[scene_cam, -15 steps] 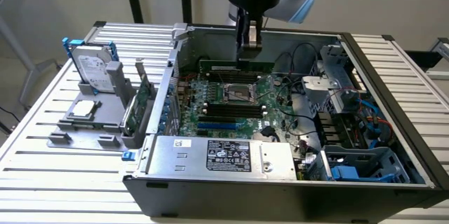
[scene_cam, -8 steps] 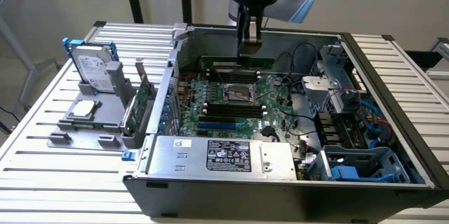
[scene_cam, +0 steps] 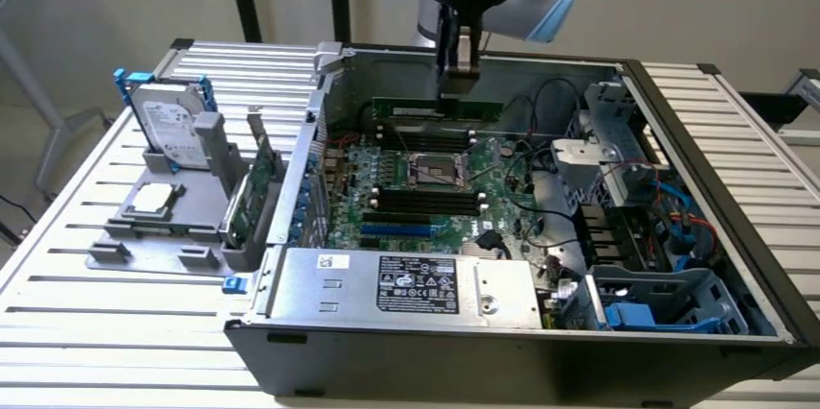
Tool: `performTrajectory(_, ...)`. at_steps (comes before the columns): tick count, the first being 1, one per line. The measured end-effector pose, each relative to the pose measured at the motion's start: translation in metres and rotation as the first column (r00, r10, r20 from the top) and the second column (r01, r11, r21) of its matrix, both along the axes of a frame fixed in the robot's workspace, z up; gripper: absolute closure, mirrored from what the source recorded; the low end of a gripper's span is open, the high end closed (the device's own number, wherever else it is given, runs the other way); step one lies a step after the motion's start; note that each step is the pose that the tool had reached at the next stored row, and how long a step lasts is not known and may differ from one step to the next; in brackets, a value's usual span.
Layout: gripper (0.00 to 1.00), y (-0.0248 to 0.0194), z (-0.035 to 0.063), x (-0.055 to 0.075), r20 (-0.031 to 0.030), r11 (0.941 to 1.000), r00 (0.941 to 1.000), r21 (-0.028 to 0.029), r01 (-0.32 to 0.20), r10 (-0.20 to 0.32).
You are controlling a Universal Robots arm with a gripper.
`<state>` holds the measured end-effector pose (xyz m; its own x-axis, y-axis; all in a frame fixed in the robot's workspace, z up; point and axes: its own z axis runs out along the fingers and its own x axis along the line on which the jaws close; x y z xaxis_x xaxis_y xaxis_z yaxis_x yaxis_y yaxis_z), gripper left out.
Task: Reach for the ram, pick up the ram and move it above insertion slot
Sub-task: 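Pick up the ram and move it above insertion slot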
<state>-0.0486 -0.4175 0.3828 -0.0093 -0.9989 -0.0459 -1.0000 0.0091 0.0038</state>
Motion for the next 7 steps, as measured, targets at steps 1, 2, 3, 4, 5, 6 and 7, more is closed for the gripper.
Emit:
performTrajectory(1,0.87,0.0000,0.0000,0.0000,-0.0001,1.0000,1.0000,0.0000,0.001,-0.001)
performTrajectory(2,0.87,0.0000,0.0000,0.0000,0.0000,1.0000,1.0000,0.0000,0.002,-0.002)
performTrajectory(3,0.87,0.0000,0.0000,0.0001,0.0000,1.0000,1.0000,0.0000,0.002,-0.002)
performTrajectory(4,0.87,0.0000,0.0000,0.0001,0.0000,1.0000,1.0000,0.0000,0.002,-0.002)
performTrajectory(5,0.87,0.0000,0.0000,0.0001,0.0000,1.0000,1.0000,0.0000,0.002,-0.002)
performTrajectory(6,0.87,0.0000,0.0000,0.0001,0.0000,1.0000,1.0000,0.0000,0.002,-0.002)
performTrajectory(7,0.87,0.0000,0.0000,0.0001,0.0000,1.0000,1.0000,0.0000,0.002,-0.002)
